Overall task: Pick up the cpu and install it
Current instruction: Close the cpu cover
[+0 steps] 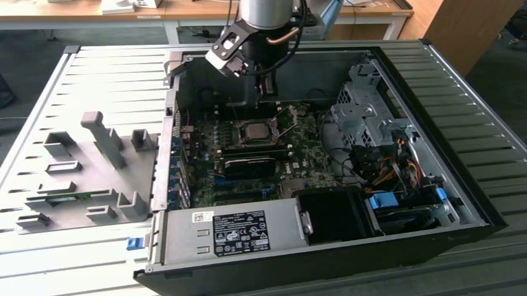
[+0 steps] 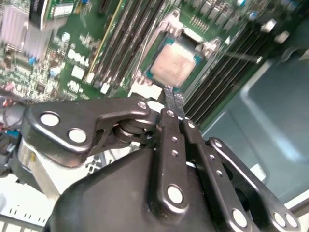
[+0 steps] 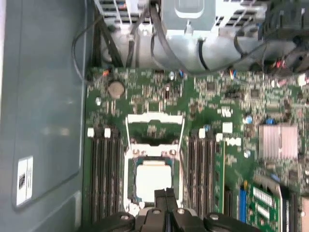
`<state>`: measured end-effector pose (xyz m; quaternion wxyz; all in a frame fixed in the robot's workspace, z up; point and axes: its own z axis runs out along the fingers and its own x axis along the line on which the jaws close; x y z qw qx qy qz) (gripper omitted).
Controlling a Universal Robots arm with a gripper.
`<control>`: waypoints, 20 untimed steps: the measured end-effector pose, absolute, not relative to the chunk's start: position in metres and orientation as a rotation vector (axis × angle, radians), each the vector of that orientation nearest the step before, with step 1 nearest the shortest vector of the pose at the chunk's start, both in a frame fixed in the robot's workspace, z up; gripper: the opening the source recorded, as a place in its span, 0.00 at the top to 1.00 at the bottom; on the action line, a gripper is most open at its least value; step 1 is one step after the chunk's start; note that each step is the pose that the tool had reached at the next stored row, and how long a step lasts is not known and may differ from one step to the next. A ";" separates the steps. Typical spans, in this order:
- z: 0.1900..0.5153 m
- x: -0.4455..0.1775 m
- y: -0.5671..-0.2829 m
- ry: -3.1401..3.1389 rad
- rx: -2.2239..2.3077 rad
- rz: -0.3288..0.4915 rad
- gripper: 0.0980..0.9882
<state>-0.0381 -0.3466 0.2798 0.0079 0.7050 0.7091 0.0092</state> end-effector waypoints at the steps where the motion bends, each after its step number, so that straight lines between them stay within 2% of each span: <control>1: 0.280 -0.034 -0.347 2.217 2.204 0.027 0.99; 20: 0.267 0.008 -0.347 2.270 2.157 0.026 0.99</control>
